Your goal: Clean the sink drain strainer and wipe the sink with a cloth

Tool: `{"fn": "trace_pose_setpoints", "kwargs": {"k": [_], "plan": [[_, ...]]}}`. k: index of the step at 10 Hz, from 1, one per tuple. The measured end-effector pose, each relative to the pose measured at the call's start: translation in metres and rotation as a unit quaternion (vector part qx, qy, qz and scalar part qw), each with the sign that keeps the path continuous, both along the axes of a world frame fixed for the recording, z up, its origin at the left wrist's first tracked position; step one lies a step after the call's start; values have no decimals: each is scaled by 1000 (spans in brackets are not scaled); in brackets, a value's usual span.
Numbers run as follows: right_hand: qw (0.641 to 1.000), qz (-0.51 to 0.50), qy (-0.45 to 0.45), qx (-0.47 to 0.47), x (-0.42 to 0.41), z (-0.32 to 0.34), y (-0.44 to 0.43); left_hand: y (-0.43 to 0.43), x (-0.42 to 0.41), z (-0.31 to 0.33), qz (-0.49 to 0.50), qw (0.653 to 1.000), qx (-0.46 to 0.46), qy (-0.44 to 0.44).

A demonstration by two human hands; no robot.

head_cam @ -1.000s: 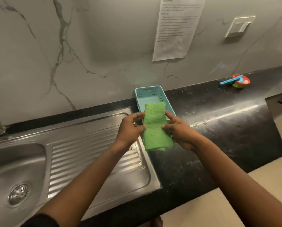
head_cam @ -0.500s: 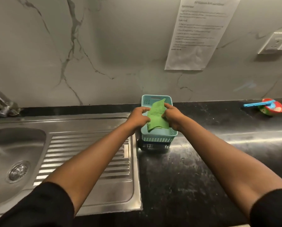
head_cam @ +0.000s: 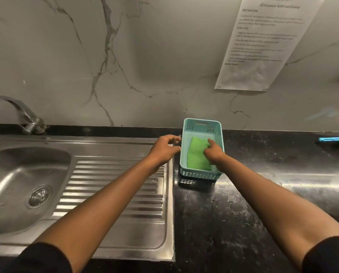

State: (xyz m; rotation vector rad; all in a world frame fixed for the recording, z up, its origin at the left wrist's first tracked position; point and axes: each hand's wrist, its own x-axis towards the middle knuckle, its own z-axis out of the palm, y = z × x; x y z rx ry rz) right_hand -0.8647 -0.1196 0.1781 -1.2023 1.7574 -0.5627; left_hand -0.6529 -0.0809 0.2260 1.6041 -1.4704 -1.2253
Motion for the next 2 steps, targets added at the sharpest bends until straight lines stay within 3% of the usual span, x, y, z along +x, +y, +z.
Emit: {"fn": "trace_pose_setpoints", "kwargs": {"k": [2], "plan": [[990, 64, 89, -88, 10, 20, 13, 19, 12, 5, 8, 1000, -20, -13]]}}
